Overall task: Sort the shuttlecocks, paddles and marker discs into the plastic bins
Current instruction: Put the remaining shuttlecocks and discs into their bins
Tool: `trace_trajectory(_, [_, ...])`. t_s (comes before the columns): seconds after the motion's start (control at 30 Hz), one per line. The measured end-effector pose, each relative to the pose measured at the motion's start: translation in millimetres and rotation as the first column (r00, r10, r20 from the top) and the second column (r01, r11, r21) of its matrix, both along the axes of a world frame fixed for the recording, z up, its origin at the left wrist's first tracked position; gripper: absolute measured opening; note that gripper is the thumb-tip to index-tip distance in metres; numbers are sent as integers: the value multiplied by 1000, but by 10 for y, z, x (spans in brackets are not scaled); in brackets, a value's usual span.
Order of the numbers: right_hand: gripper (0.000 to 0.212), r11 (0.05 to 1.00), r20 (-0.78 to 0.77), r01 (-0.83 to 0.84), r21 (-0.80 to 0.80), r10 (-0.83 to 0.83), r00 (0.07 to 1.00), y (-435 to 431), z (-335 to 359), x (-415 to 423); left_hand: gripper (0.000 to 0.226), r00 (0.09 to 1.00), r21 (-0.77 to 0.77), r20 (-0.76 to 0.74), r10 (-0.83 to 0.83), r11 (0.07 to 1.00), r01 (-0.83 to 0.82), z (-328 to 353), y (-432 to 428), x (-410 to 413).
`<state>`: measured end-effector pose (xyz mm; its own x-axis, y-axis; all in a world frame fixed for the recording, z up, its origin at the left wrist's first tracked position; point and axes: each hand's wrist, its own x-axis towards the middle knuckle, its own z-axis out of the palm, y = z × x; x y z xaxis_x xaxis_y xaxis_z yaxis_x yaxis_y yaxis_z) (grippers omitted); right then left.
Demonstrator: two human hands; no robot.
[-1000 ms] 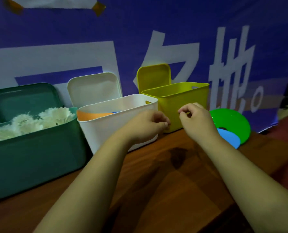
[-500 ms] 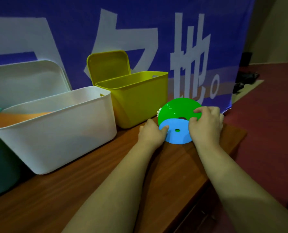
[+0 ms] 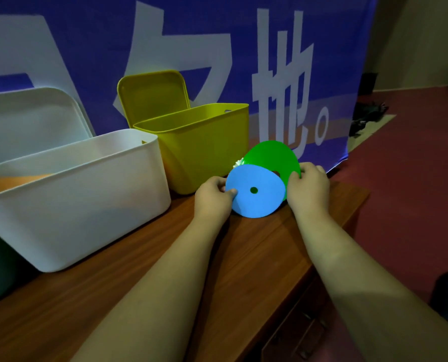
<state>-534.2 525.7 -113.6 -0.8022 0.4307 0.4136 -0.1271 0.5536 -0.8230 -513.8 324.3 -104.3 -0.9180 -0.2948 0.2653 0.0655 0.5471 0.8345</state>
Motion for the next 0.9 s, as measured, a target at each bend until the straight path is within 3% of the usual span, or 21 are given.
trace_trajectory(0.1, [24,1000,-147,15,-27,-19,989,-57,59,134,6,999,143,-38,15,990,-10,194,-80,96])
trace_trajectory(0.2, [26,997,-255,8,-80,-28,966,-115,161,293,9,999,153,-30,22,988,-18,477,-208,258])
trace_trajectory(0.37, [22,942,-334,-202,-267,106,937,-385,374,521,13,998,300,-43,49,953,-34,933,-654,760])
trace_trajectory(0.57, [25,660,-383,-528,-535,368,847,-1257,772,1011,18,984,383,-126,122,921,-65,1326,-1444,1646])
trace_trajectory(0.7, [22,501,-453,-625,-600,431,780,-1891,1086,1267,19,960,434,-171,221,892,-128,1558,-1948,2163])
trace_trajectory(0.8, [25,295,-484,-647,-703,469,739,-2272,1317,1308,15,924,470,-239,298,868,-159,1702,-2280,2448])
trace_trajectory(0.9, [19,123,-451,-655,-746,629,633,-2580,1530,1263,18,879,498,-299,370,847,-187,1813,-2564,2620])
